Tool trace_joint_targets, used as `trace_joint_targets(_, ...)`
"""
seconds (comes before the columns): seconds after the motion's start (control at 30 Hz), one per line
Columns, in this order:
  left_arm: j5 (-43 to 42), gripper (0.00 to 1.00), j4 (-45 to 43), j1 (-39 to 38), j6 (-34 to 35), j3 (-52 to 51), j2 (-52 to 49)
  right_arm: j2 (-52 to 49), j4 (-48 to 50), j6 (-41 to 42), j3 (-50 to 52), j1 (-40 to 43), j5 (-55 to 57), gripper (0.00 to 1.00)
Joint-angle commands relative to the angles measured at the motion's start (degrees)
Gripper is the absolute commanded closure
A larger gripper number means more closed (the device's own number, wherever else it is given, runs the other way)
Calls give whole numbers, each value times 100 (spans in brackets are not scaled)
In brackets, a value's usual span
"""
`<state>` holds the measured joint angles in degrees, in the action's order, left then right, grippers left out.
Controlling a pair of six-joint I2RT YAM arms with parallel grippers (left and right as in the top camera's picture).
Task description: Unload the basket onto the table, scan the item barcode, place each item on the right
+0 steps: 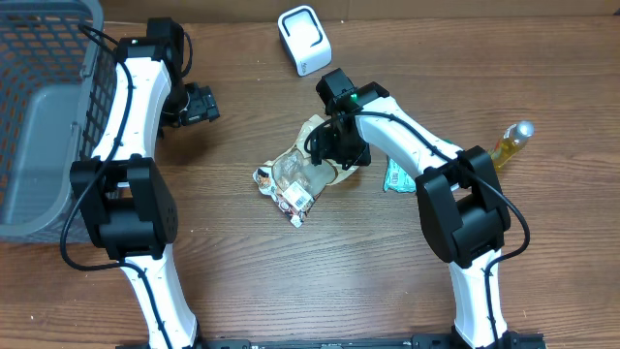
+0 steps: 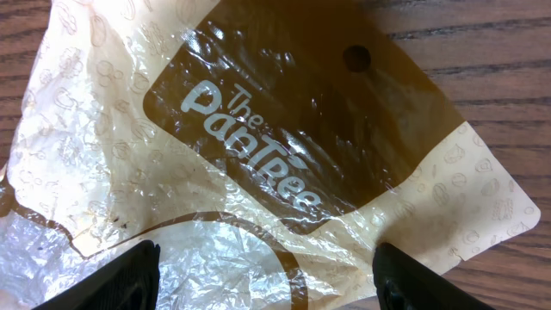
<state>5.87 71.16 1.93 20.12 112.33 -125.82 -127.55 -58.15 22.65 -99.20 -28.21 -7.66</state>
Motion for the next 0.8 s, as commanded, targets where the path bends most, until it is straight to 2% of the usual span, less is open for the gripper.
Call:
trace_joint_targets(0.0,68,0,11,31,-44,63,0,249,20,-22,48,-17,11,24)
trace_joint_targets(0.43,68,0,11,31,-44,63,0,249,144,-22,48,-17,9,23)
trace_joint_targets(0.5,68,0,11,31,-44,63,0,249,179,-22,48,-17,9,19)
trace_joint_targets(0.6,-9,0,-203,28,-42,63,0,249,166,-22,48,-17,9,18)
trace_joint_targets(0.7,-376,0,-474,28,-42,63,0,249,142,-22,48,-17,9,18)
trace_joint_targets(0.77,-723,0,-304,28,-46,63,0,249,140,-22,48,-17,9,18)
